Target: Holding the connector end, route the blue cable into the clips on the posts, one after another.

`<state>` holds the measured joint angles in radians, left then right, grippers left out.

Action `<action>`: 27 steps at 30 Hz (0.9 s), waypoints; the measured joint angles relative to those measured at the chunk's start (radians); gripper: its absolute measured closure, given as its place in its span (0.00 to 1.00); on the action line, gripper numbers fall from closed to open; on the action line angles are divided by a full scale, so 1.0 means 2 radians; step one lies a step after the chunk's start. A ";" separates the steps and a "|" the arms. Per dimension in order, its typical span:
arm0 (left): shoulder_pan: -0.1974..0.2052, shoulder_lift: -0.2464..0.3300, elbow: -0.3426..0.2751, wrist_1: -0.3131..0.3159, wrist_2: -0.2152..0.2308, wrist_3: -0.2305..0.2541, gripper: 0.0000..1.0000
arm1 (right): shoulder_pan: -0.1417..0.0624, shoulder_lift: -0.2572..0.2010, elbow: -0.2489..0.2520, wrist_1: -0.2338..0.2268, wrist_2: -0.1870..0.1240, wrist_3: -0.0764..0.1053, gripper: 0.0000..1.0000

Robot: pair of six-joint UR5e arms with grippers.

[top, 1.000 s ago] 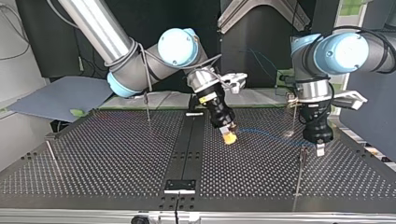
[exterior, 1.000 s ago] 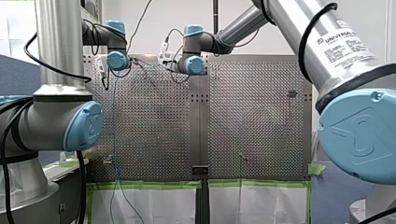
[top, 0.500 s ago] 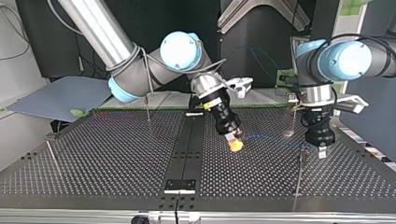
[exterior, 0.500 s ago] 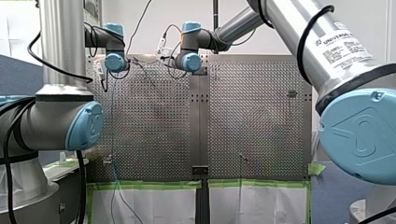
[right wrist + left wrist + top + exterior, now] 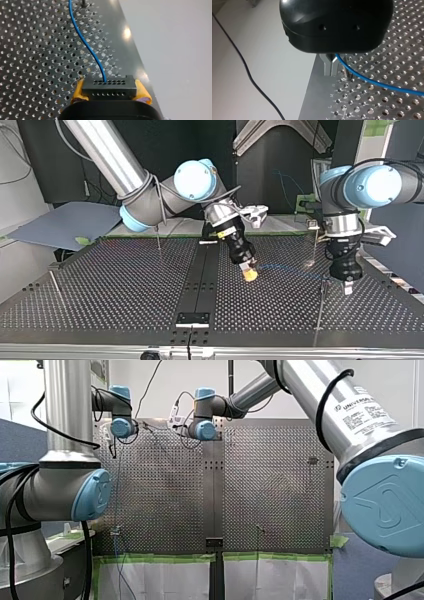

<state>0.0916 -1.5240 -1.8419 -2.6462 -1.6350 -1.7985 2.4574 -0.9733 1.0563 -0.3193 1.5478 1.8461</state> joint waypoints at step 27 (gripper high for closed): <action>0.010 -0.032 0.023 0.010 0.022 -0.025 1.00 | -0.018 0.009 -0.002 -0.012 -0.003 -0.005 1.00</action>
<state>0.1109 -1.5883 -1.7956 -2.6267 -1.5917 -1.8475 2.4220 -0.9559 1.0527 -0.3441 1.5420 1.8359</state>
